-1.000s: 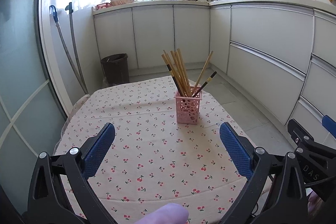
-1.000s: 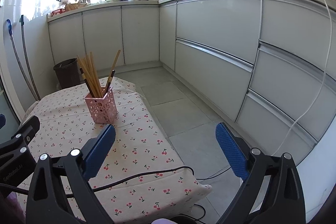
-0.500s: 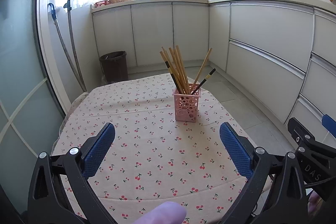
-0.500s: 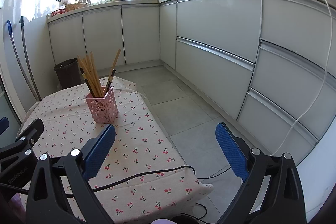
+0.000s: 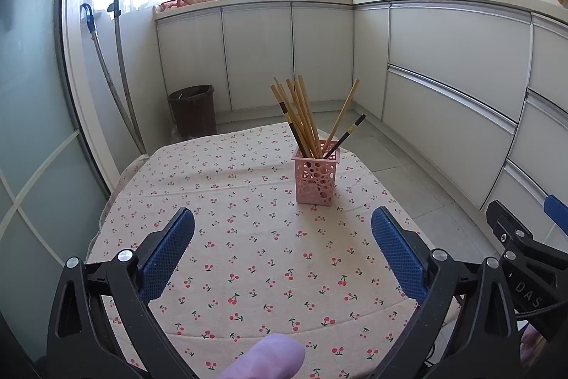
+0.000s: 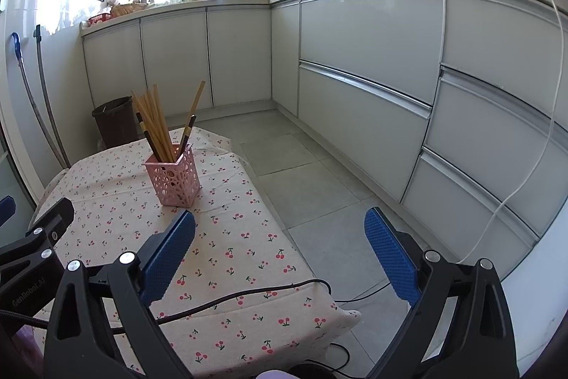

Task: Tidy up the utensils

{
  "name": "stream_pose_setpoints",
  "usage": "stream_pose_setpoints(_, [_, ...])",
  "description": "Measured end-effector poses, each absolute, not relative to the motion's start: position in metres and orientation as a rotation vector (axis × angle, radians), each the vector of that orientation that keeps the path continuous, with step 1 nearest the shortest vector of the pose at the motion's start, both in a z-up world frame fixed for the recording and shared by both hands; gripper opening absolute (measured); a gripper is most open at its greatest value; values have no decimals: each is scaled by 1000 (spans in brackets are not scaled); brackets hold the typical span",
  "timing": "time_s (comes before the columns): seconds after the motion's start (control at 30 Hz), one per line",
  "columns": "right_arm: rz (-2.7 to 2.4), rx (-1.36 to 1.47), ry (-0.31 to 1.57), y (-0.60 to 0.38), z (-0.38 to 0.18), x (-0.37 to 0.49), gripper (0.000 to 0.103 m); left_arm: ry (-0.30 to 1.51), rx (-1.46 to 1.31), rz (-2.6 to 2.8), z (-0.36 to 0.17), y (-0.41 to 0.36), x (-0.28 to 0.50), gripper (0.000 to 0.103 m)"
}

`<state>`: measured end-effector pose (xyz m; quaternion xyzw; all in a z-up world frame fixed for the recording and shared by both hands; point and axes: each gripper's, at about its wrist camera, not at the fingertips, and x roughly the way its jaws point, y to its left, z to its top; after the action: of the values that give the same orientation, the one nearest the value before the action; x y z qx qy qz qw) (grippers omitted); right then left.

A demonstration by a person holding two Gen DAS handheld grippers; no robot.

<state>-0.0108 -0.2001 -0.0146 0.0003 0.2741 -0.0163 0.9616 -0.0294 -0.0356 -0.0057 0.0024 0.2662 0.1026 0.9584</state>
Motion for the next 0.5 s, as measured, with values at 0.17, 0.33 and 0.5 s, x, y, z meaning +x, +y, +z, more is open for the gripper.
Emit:
stream_pose_setpoints(0.17, [-30,1,558,-201,-15,-11,93,539,3,210,-6,-35,-29,96])
stream_pose_setpoints(0.33, [-29,2,561,-201,-16,-10,93,543,1,215,-6,-36,-29,96])
stream_pose_setpoints(0.5, [-26,3,565,-201,-17,-8,93,545,1,214,-6,-37,-28,96])
